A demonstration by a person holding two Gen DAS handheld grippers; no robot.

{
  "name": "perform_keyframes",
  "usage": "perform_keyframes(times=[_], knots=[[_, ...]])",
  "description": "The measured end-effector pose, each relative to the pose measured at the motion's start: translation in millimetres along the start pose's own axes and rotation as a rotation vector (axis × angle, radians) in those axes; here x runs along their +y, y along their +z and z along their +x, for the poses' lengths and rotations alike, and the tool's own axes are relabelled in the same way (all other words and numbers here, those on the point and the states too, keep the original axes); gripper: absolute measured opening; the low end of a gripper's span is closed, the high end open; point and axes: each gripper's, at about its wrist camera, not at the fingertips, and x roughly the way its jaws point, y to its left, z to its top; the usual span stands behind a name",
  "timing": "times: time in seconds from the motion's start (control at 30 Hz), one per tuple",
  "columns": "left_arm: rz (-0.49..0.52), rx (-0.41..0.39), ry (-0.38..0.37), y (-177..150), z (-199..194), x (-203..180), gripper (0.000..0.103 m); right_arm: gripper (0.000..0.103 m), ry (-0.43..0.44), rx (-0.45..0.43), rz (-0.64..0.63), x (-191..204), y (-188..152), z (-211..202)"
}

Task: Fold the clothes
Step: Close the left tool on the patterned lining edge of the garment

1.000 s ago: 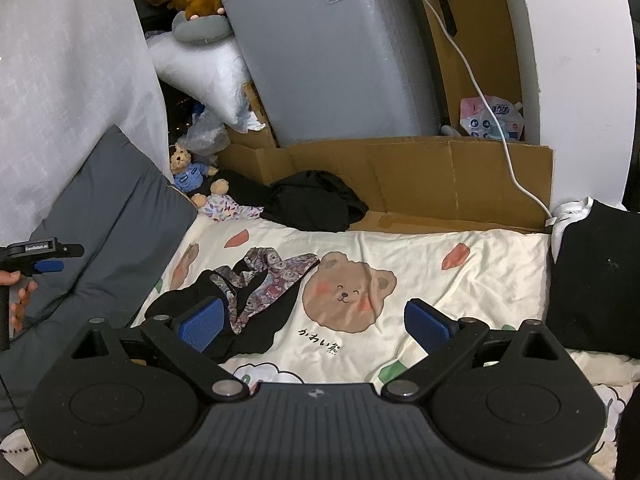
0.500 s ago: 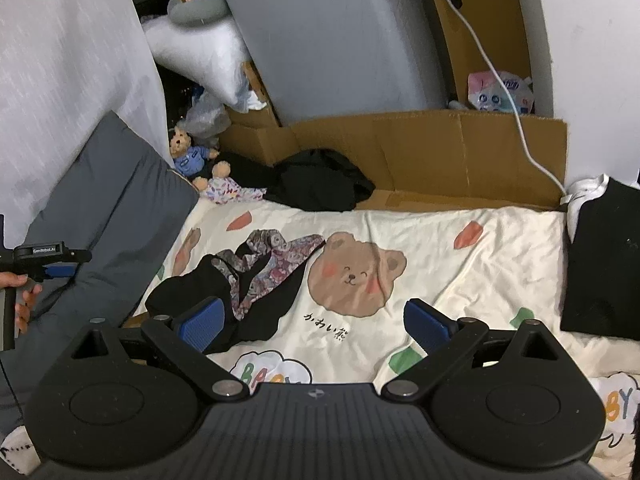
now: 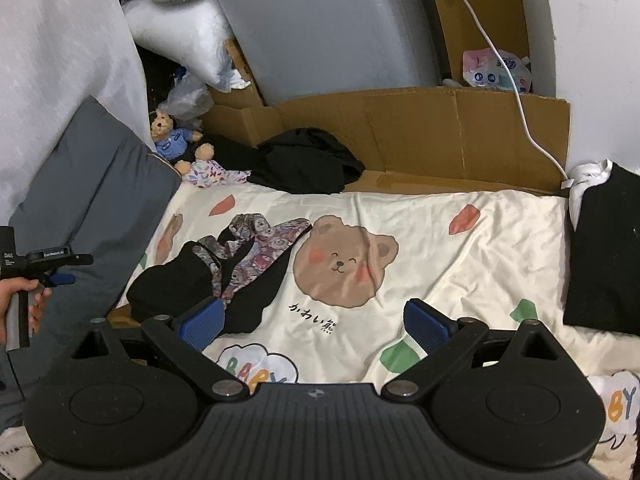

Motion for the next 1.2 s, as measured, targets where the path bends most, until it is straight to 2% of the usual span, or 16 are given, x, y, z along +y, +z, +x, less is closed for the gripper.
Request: perform_keyframes(times=[0.17,0.27,0.57,0.73,0.87,0.93,0.97,1.0,1.07,1.2], knots=[[-0.036,0.019,0.019,-4.4,27.2,17.8,0.088,0.099,-0.015,0.028,-0.009,1.1,2.1,21.4],[-0.035,0.014,0.005,-4.4,38.9,16.6,0.088,0.099,-0.021,0.05,-0.008,1.6,1.9,37.0],[0.065,0.032,-0.08,-9.5,85.6,-31.9,0.086,0.099,-0.021,0.1,-0.03,-10.4,-7.0,70.5],[0.081,0.036,-0.093,-13.2,114.4,-51.5,0.085,0.099,-0.028,0.122,-0.032,-14.3,-10.7,85.7],[0.031,0.053,-0.081,-12.8,138.4,-56.7,0.08,0.099,-0.037,0.137,-0.024,-19.0,-13.0,97.3],[0.009,0.068,-0.082,-12.8,150.3,-59.4,0.072,0.099,-0.041,0.145,-0.022,-21.3,-14.0,102.9],[-0.001,0.075,-0.083,-12.8,156.3,-60.8,0.063,0.099,-0.04,0.15,-0.024,-27.8,-13.9,105.4],[-0.004,0.085,-0.069,-13.4,161.8,-62.6,0.061,0.099,-0.038,0.157,-0.026,-37.0,-13.8,107.8],[-0.023,0.088,-0.051,-14.9,171.5,-64.7,0.061,0.099,-0.038,0.166,-0.018,-41.2,-16.0,113.8],[-0.067,0.093,-0.063,-14.8,188.0,-68.6,0.061,0.099,-0.035,0.185,-0.009,-45.1,-21.1,123.8]])
